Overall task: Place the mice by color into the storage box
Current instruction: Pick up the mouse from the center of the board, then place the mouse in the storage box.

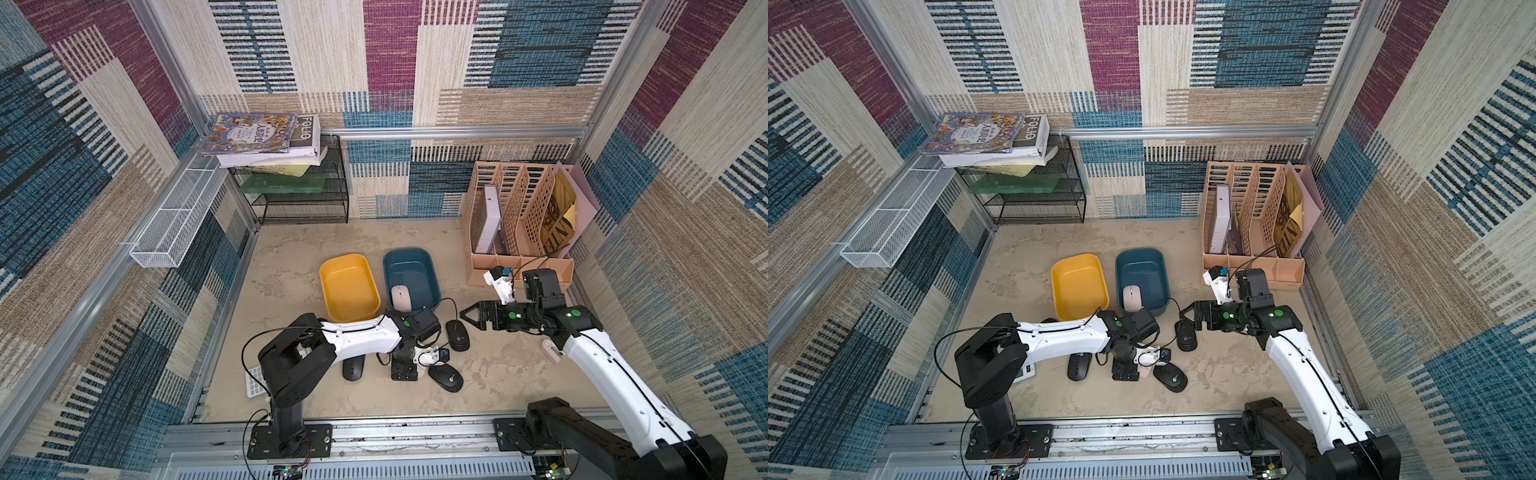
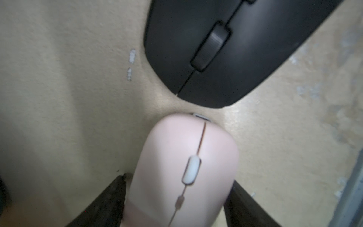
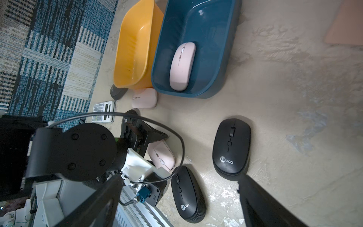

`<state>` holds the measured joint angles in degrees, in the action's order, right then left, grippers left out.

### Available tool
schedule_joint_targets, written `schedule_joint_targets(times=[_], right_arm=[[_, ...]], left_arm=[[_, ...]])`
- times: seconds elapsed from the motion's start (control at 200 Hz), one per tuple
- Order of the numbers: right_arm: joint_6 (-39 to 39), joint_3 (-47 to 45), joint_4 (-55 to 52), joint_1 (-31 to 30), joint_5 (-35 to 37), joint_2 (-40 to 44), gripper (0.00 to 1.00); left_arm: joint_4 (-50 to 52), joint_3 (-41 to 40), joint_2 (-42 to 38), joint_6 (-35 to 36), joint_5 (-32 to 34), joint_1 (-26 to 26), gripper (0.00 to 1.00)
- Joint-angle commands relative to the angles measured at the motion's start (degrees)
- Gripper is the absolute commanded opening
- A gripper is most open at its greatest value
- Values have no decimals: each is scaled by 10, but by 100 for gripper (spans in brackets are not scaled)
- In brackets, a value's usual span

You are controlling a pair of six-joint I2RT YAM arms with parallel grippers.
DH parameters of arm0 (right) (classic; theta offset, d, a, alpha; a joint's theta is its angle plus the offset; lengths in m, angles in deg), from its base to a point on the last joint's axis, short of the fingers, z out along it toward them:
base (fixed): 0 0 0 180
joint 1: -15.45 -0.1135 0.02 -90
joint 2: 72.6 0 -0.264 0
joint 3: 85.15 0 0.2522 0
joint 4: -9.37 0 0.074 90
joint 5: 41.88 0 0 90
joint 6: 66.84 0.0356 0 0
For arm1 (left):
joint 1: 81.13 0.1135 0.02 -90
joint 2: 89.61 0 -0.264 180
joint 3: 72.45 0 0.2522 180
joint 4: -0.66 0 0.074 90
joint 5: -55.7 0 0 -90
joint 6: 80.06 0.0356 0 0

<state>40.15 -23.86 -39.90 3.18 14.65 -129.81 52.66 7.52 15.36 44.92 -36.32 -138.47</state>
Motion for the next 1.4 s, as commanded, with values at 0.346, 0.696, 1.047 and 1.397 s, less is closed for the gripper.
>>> schedule_joint_targets(times=[0.346,0.696,1.047,1.397], right_arm=[[7,5,7,1,17,11,96],[30,35,7,10,42,18,96],[44,32,12,18,44,7,96],[44,11,9,18,44,35,96]], left_arm=[[14,16,-79,-173,-47,32,62],[-1,85,-166,-452,-132,123,58],[27,303,22,-673,-159,191,61],[31,405,173,-761,-117,211,57]])
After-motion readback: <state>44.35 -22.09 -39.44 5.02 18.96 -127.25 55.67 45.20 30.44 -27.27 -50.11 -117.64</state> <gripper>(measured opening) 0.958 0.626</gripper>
